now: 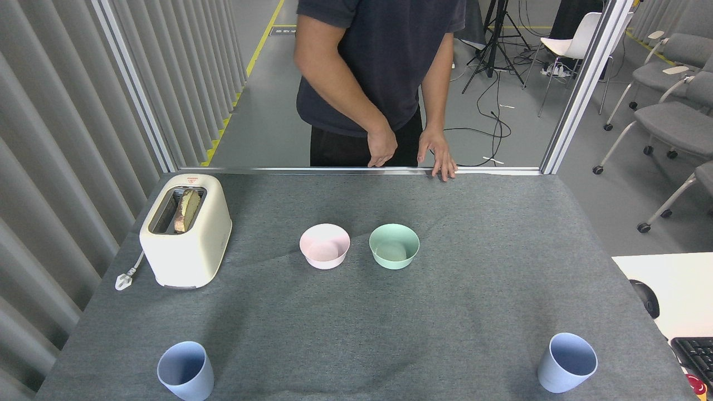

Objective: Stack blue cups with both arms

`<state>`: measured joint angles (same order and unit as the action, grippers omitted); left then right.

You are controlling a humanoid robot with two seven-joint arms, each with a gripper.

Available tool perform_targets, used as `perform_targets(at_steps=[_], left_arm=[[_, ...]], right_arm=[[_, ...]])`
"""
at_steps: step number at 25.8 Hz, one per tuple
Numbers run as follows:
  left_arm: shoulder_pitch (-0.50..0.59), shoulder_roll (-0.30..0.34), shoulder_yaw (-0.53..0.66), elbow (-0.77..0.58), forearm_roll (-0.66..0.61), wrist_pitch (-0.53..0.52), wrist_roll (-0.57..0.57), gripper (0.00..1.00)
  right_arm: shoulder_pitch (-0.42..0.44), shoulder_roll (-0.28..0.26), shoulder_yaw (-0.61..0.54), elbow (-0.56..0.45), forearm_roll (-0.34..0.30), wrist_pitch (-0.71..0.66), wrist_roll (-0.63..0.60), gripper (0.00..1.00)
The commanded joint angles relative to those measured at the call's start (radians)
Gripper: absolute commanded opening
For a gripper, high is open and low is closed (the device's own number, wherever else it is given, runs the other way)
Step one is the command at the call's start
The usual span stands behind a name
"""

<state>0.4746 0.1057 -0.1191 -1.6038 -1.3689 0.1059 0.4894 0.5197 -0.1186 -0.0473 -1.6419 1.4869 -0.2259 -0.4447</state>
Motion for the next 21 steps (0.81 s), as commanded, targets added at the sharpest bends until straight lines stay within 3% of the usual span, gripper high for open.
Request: perform_targets(at_steps=[1,17,21], left_arm=[[0.001,0.000,0.001,0.004,0.001,0.001,0.000,1.00],[-0.051,-0.014,0.007,0.044,0.060,-0.006,0.006,1.00],[-0.108,-0.009,0.009,0.104,0.059,-0.005,0.005,1.00]], right_arm=[[0.000,-0.001,-0.002,0.002,-0.001,0.000,0.004,1.00],[-0.003,-0.001,-0.002,0.020,-0.001,0.000,0.003,1.00],[-0.003,-0.003,-0.002,0.022,-0.001,0.000,0.003,1.00]])
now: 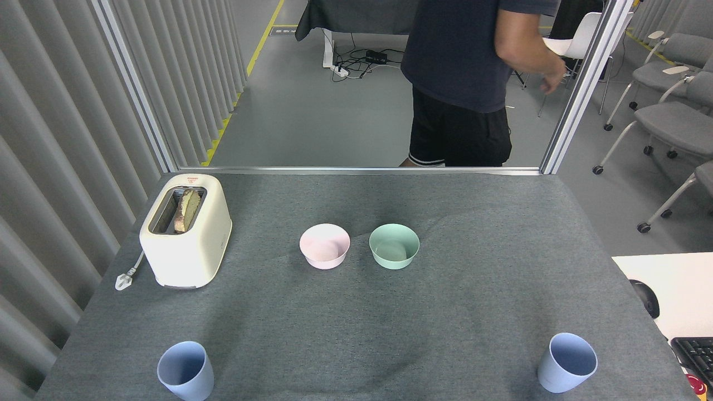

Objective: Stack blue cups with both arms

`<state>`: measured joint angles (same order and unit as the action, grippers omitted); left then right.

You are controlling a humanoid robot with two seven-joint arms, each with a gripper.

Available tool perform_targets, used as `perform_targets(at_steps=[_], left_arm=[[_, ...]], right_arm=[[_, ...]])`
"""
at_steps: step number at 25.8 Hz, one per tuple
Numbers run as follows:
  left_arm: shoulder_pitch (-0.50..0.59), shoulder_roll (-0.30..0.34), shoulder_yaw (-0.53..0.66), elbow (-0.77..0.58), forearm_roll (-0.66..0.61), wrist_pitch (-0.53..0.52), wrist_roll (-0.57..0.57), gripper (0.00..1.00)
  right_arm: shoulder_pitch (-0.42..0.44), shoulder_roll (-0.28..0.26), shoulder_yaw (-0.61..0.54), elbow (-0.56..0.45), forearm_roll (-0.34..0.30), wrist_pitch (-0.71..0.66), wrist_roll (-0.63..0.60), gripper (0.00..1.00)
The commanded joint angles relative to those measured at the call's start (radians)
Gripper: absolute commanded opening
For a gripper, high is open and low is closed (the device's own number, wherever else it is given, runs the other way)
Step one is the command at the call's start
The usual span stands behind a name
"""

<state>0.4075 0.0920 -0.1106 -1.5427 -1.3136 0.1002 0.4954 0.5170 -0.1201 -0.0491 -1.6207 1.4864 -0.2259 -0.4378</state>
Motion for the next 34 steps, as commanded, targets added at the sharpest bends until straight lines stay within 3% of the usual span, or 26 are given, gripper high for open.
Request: perform_targets(at_steps=[1,21,34], left_arm=[[-0.064,0.006,0.000,0.069,0.005,0.003,-0.001,1.00],[-0.199,0.012,0.003,0.230,0.004,0.006,-0.003,1.00],[-0.211,0.014,0.023,0.262,0.007,0.007,-0.003,1.00]], right_arm=[[0.000,-0.001,0.000,0.002,0.000,0.000,-0.006,1.00],[-0.002,-0.001,0.009,0.019,0.000,-0.001,-0.007,1.00],[-0.002,-0.001,0.012,0.024,0.000,-0.003,-0.010,1.00]])
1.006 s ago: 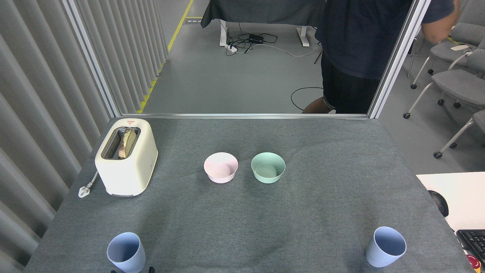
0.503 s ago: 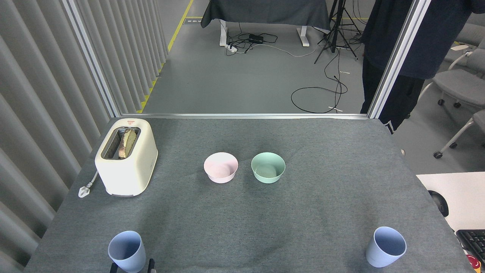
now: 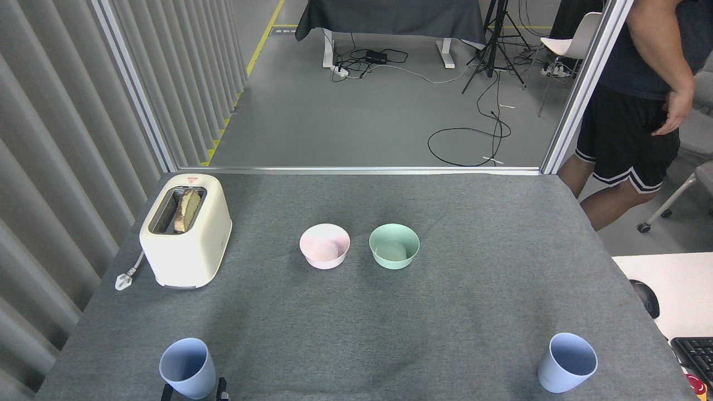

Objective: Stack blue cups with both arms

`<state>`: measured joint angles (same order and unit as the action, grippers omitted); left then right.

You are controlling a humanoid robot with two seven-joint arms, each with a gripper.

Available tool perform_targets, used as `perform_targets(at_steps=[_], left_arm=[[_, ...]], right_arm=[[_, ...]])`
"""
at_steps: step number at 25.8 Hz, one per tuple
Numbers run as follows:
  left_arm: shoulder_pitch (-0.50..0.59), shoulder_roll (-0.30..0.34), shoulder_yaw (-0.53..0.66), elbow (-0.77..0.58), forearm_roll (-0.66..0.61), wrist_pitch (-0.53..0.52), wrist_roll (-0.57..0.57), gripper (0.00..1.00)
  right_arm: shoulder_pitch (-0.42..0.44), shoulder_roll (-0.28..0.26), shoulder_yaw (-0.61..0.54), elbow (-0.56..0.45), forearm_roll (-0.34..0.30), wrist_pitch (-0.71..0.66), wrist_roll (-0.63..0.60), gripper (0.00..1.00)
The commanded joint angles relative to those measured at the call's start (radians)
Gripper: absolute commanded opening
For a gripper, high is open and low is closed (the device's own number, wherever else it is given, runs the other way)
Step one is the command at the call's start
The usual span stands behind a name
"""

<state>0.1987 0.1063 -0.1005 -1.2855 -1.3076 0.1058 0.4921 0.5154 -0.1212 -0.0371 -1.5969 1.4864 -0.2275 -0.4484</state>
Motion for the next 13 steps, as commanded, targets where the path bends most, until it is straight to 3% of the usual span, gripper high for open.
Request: perform_targets(at_steps=[1,13], left_arm=[[-0.002,0.001,0.018,0.008,0.001,0.000,0.000,1.00],[-0.038,0.003,0.019,0.035,-0.001,-0.006,0.000,1.00]], right_arm=[[0.000,0.000,0.000,0.000,0.000,-0.001,0.001,1.00],[0.000,0.000,0.002,0.000,0.000,-0.001,0.001,1.00]])
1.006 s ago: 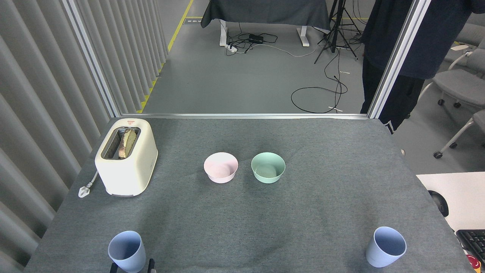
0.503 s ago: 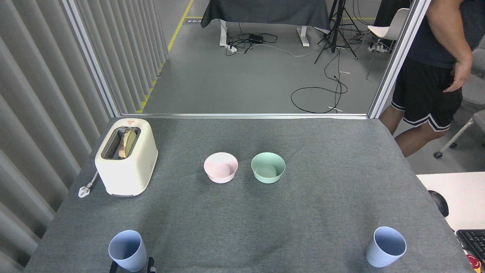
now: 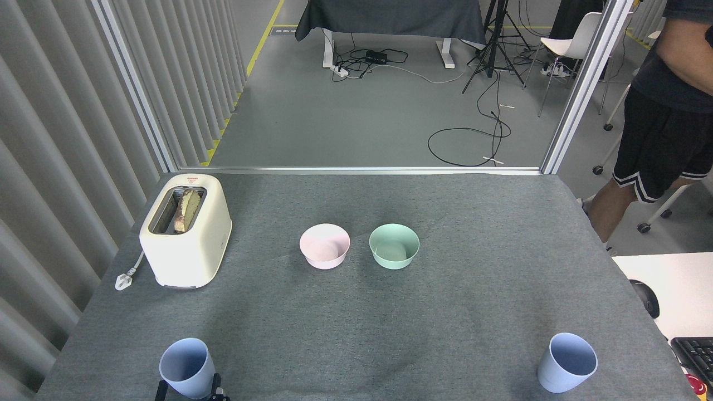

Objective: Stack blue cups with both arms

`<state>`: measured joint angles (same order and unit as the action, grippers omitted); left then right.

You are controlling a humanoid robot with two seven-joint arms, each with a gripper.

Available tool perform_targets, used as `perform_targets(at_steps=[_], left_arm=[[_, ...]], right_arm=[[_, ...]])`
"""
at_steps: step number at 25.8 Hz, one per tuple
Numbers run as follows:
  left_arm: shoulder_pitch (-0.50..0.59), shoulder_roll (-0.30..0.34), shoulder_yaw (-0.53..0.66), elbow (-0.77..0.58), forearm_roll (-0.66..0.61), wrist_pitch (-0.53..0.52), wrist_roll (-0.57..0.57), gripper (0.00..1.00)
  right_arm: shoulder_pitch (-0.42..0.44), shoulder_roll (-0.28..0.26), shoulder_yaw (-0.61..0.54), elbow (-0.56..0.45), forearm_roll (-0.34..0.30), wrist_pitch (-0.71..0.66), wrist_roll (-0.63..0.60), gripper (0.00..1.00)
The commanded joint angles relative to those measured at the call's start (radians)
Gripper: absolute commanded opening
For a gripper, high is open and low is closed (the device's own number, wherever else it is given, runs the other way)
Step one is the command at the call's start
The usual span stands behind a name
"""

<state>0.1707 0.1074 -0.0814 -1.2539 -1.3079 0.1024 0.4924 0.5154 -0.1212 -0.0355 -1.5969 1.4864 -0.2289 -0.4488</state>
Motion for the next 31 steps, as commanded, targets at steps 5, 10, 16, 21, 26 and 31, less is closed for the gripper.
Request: perform_targets(at_steps=[5,10,16,21,26,31], left_arm=[[-0.019,0.011,0.000,0.013,0.001,-0.001,0.000,1.00],[-0.016,0.012,0.000,0.019,0.001,0.000,0.000,0.77],[-0.014,0.012,0.000,0.008,-0.001,-0.001,0.000,0.51],[0.001,0.014,-0.005,-0.073,-0.007,-0.009,0.005,0.52],[-0.010,0.005,-0.153,-0.153,-0.039,-0.001,0.003,0.54],[-0.023,-0.066,-0.305,-0.119,-0.198,0.003,0.005,0.54]], right_arm=[[0.000,0.000,0.000,0.000,0.002,0.000,0.001,1.00],[0.000,0.000,0.002,0.000,0.002,0.000,0.001,1.00],[0.000,0.000,0.002,0.000,0.000,0.000,-0.001,1.00],[0.000,0.000,0.003,0.000,0.002,0.000,0.001,1.00],[0.000,0.000,0.005,0.002,0.002,0.000,0.001,1.00],[0.000,0.000,0.003,0.002,0.002,0.000,0.001,1.00]])
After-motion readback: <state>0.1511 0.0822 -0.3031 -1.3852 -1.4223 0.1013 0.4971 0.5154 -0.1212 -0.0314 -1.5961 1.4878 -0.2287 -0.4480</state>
